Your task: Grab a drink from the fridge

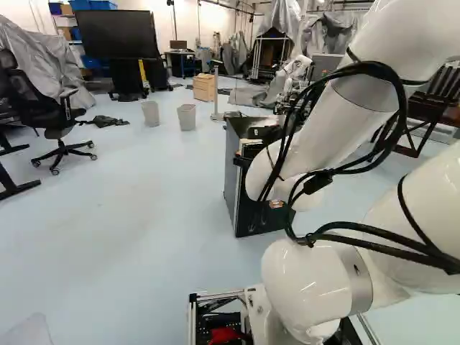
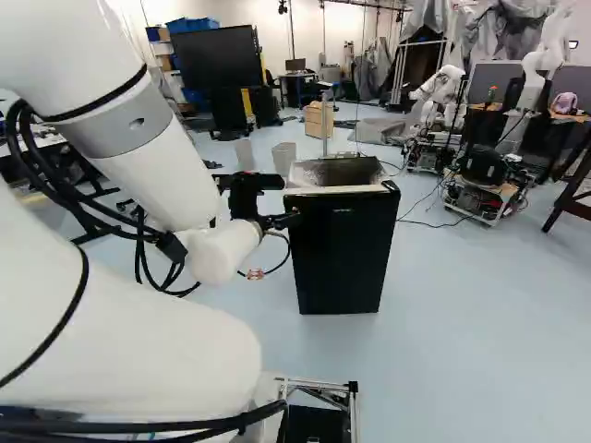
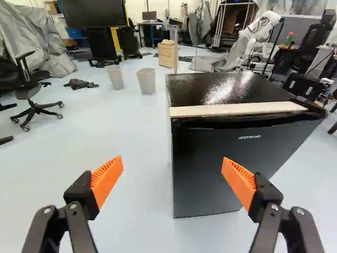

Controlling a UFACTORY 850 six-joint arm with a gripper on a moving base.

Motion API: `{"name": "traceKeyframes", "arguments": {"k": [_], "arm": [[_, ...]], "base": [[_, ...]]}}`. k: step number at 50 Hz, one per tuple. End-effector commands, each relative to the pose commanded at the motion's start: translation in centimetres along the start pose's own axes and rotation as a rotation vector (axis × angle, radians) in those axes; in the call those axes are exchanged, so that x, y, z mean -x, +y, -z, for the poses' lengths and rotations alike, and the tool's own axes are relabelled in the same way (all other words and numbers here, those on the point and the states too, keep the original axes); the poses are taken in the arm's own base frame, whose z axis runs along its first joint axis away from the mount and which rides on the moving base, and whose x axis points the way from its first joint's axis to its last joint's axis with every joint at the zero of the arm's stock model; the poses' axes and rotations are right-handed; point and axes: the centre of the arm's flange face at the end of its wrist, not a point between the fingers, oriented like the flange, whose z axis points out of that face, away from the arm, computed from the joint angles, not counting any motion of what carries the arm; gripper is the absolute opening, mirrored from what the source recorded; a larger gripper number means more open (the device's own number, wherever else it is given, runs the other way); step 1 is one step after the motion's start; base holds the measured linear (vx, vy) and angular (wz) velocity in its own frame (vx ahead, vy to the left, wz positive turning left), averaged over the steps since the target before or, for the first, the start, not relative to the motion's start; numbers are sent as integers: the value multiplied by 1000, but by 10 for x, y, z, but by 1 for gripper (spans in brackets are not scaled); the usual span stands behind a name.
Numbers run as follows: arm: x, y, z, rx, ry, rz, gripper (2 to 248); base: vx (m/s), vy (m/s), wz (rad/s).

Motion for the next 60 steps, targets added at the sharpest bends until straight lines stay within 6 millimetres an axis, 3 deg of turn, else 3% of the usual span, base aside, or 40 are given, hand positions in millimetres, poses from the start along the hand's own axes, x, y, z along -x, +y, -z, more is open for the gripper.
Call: {"name": "traceKeyframes", "arguments": {"k": [31,60], "arm": [[-8,-16,-9,41,40,-79,247],[-7,-38,-37,114,46,-148,247]], "base": [[0,0,0],[0,0,0]]}}
